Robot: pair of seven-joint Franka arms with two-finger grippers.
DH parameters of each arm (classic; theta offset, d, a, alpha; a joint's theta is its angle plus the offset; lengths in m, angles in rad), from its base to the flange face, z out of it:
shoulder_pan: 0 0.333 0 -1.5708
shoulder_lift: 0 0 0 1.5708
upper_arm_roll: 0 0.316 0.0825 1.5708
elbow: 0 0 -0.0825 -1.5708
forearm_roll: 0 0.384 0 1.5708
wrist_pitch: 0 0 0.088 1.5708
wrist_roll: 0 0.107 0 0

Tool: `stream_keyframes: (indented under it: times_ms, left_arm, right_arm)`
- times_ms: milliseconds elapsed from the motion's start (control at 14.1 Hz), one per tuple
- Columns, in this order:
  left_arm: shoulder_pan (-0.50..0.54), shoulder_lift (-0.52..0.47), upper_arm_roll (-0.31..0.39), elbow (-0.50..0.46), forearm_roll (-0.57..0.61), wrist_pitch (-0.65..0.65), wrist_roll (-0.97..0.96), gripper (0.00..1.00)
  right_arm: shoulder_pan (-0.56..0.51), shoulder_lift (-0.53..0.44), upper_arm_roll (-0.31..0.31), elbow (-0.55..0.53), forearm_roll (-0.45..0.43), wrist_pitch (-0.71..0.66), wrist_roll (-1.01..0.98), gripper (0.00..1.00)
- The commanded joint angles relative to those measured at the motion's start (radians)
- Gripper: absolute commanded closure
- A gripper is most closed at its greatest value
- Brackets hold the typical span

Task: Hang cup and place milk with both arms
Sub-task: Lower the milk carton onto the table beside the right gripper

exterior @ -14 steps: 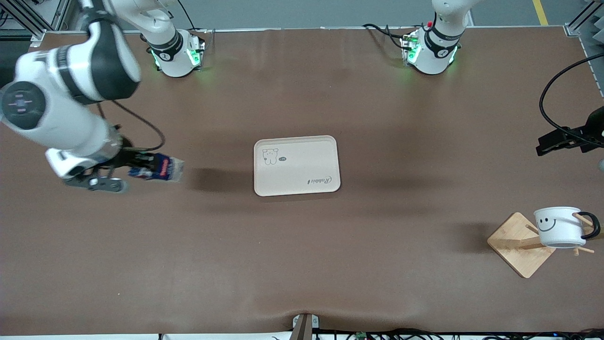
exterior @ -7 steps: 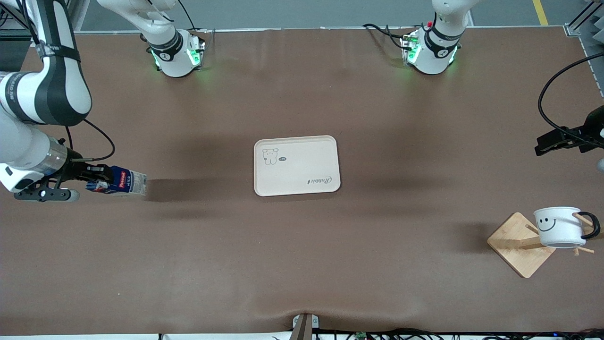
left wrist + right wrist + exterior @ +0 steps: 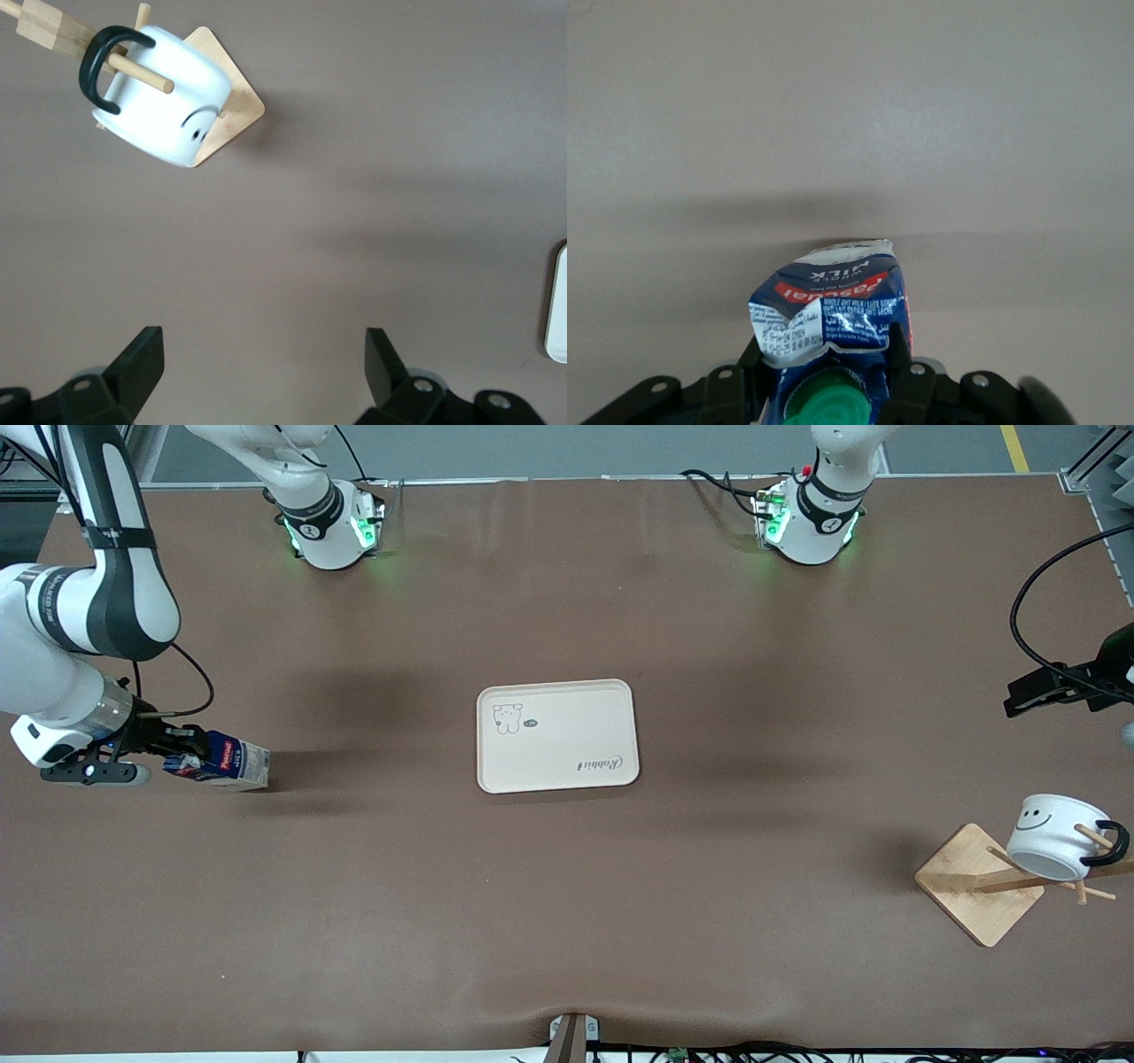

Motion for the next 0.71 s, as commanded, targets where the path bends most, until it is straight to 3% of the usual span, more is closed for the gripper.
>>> stream_keyframes:
  times_ms: [0, 498, 569, 640]
  left_arm:
    - [0.003, -0.012, -0.007, 0.0, 0.017, -0.006, -0.017, 0.0]
    - [0.003, -0.013, -0.007, 0.0, 0.017, -0.005, -0.017, 0.0]
    - [0.003, -0.013, -0.009, -0.001, 0.015, -0.005, -0.017, 0.0]
    - [0.003, -0.013, -0.009, -0.001, 0.014, -0.005, -0.019, 0.0]
  right_arm:
    - [-0.034, -0.045, 0.021, -0.057, -0.012, 0.016, -0.006, 1.0]
    - [-0.048, -0.051, 0.021, -0.146, -0.012, 0.073, -0.006, 1.0]
    - [-0.048, -0.051, 0.021, -0.153, -0.012, 0.073, -0.004, 0.95]
    - [-0.048, -0.048, 0.021, -0.153, -0.012, 0.073, -0.004, 0.73]
